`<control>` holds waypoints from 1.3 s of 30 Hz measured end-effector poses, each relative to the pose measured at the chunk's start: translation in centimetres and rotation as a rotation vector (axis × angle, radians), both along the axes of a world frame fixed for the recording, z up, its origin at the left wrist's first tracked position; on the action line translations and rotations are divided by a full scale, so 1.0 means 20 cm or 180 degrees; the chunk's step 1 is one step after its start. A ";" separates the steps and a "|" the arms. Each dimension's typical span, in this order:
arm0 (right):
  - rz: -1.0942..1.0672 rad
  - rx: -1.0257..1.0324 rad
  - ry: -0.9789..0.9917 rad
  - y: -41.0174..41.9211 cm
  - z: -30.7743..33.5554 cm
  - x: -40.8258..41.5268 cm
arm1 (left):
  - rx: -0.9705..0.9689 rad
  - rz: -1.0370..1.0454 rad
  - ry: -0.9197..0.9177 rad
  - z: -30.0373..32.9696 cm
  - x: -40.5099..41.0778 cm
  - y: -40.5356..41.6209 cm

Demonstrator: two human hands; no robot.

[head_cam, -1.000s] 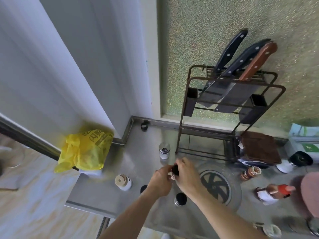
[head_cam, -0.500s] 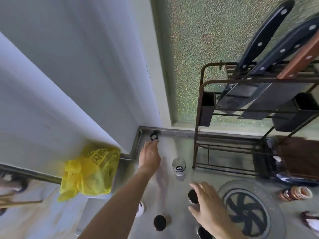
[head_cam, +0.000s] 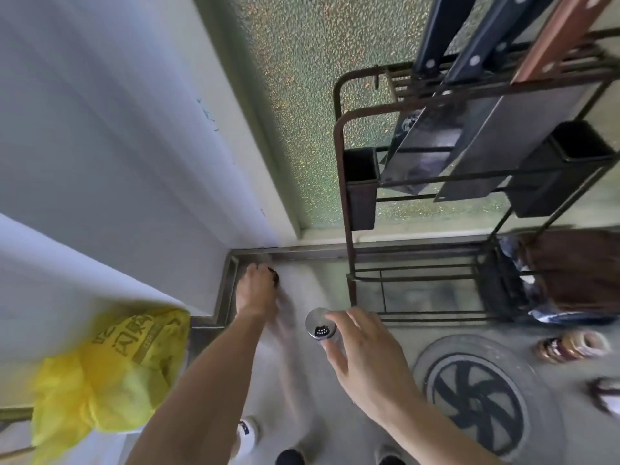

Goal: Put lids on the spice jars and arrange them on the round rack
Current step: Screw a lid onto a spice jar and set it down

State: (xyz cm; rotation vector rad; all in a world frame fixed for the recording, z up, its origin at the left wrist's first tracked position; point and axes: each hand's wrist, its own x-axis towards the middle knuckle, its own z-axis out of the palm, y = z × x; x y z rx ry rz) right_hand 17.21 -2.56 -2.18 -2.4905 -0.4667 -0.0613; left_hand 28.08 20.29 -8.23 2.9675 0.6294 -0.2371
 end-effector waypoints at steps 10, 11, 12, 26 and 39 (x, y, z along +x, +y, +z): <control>-0.0208 0.1055 0.1194 -0.13 0.28 -0.15 | -0.1110 -0.0084 -0.1156 0.49 -0.55 -0.20; -0.0266 0.1348 0.1441 -0.17 0.35 -0.18 | -0.1397 -0.0154 -0.1237 0.59 -0.64 -0.28; -0.0327 0.1645 0.1680 -0.22 0.41 -0.21 | -0.1660 -0.0227 -0.1268 0.69 -0.73 -0.36; -0.1609 0.3212 0.1797 -1.40 0.60 -0.59 | -0.3307 -0.1172 -0.0383 0.93 -1.05 -1.73; -0.1033 0.0389 0.1521 -1.94 0.15 -0.78 | -0.2208 -0.1373 0.0511 0.21 -1.27 -2.31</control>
